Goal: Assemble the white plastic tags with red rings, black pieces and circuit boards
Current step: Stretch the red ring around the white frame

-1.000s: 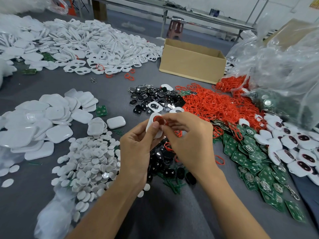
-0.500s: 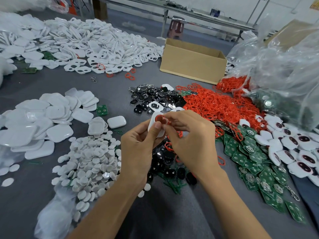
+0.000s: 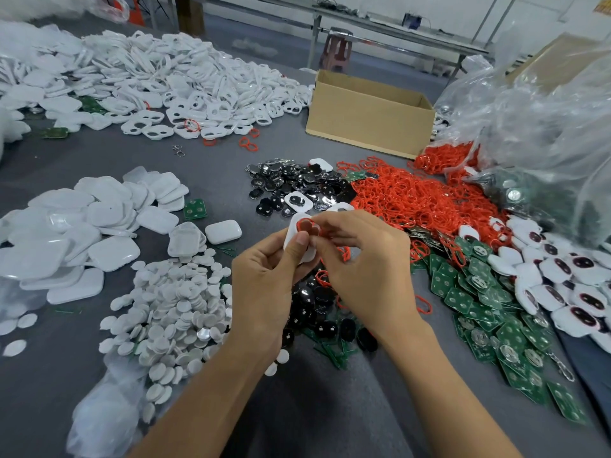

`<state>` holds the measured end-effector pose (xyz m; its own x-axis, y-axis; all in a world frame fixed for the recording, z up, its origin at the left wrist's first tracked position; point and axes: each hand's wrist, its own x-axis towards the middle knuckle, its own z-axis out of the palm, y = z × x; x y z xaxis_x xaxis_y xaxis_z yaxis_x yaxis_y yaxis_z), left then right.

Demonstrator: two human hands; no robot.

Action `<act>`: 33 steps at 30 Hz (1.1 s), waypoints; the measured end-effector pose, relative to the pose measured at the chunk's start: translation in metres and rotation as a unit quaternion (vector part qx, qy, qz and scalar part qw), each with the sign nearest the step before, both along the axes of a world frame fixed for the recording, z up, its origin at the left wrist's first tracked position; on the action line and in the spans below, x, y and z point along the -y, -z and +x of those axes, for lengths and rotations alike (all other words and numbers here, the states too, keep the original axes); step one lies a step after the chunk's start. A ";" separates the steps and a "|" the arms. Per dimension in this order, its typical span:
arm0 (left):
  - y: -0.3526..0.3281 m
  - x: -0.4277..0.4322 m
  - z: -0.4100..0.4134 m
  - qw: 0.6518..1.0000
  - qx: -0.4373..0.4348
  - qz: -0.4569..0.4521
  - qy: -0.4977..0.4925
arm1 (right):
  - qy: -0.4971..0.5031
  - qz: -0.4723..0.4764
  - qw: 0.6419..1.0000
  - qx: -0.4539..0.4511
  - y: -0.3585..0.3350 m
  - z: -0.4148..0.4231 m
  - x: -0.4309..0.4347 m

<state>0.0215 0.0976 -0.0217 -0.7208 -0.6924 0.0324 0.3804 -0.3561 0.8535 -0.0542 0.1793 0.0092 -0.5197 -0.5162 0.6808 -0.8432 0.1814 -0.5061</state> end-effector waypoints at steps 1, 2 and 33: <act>0.000 0.000 0.000 1.000 0.000 -0.001 -0.001 | 0.000 0.000 1.000 0.002 0.000 0.000 0.000; 0.000 0.000 0.000 1.000 -0.001 -0.001 -0.002 | -0.001 0.000 1.000 0.003 0.000 -0.001 0.000; 0.003 0.000 0.002 0.997 0.003 -0.067 -0.029 | 0.000 -0.014 1.000 -0.003 0.002 0.000 0.001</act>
<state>0.0233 0.0977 -0.0246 -0.6805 -0.7223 0.1234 0.3912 -0.2157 0.8947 -0.0545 0.1782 0.0073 -0.5153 -0.4958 0.6990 -0.8465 0.1676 -0.5053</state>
